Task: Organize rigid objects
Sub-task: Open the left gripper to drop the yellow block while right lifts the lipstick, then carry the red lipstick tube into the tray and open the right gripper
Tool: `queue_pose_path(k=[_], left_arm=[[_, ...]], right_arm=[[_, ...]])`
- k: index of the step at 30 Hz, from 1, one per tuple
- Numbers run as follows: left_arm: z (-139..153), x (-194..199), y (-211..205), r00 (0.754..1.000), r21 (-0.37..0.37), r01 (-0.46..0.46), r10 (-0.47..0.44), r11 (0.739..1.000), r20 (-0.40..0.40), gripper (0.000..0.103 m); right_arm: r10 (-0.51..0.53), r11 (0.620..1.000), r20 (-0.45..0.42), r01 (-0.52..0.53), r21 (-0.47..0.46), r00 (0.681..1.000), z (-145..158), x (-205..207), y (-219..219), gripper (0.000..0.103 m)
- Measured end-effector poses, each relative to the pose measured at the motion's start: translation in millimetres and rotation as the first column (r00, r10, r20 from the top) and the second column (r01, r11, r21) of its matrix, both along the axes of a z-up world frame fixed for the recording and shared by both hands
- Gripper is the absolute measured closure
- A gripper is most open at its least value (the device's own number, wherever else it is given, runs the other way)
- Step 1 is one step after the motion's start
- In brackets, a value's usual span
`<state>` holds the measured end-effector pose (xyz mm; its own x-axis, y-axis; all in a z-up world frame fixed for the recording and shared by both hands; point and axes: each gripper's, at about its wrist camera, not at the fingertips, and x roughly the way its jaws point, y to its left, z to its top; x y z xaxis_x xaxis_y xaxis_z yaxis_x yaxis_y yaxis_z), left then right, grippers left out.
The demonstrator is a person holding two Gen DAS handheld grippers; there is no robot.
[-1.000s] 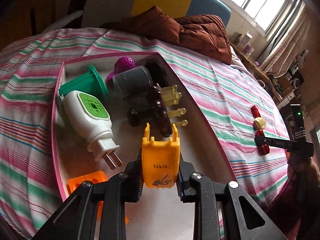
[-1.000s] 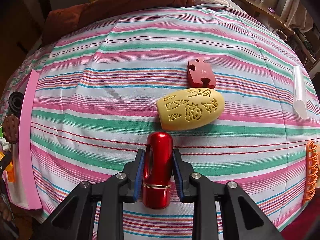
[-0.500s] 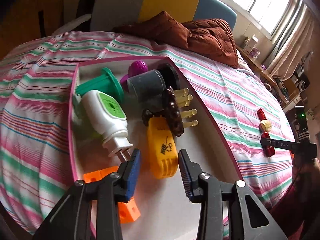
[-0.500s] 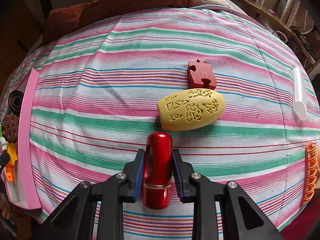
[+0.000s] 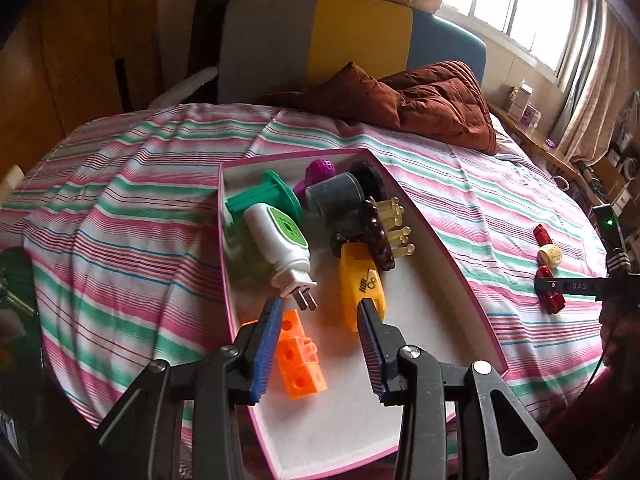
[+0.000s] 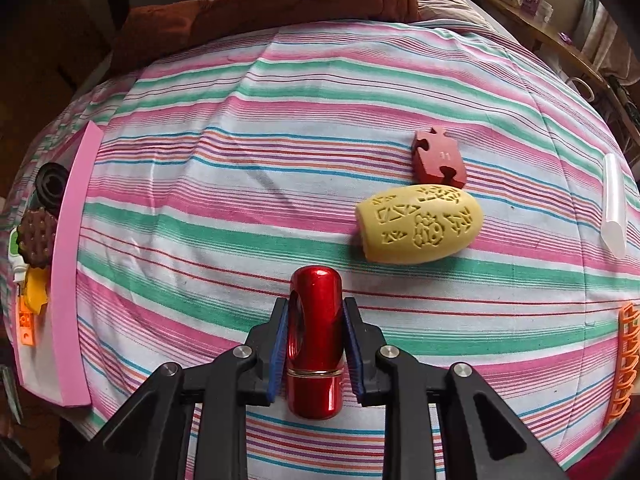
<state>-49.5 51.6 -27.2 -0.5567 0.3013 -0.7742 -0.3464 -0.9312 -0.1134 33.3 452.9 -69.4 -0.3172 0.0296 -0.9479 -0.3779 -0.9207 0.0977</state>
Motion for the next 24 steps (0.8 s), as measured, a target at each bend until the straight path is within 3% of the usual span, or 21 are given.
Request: queue_pose_path(k=[6, 13, 19, 24], left_arm=[[0, 4, -5, 1.0, -0.02, -0.013, 0.013, 1.0, -0.012, 0.063], [-2, 8, -9, 1.0, -0.019, -0.015, 0.015, 1.0, -0.006, 0.063], [-2, 8, -12, 1.0, -0.017, -0.016, 0.016, 1.0, -0.003, 0.063], [-3, 8, -15, 1.0, -0.016, -0.024, 0.024, 1.0, 0.003, 0.063]], right_arm=[[0.103, 0.995, -0.003, -0.103, 0.017, 0.995, 6, 18, -28, 0.078], [0.124, 0.992, -0.018, -0.124, 0.008, 0.992, 14, 25, -38, 0.078], [0.124, 0.987, -0.14, -0.137, -0.085, 0.982, 42, 31, -55, 0.078], [0.209, 0.965, -0.236, -0.239, -0.109, 0.949, 56, -16, -116, 0.078]])
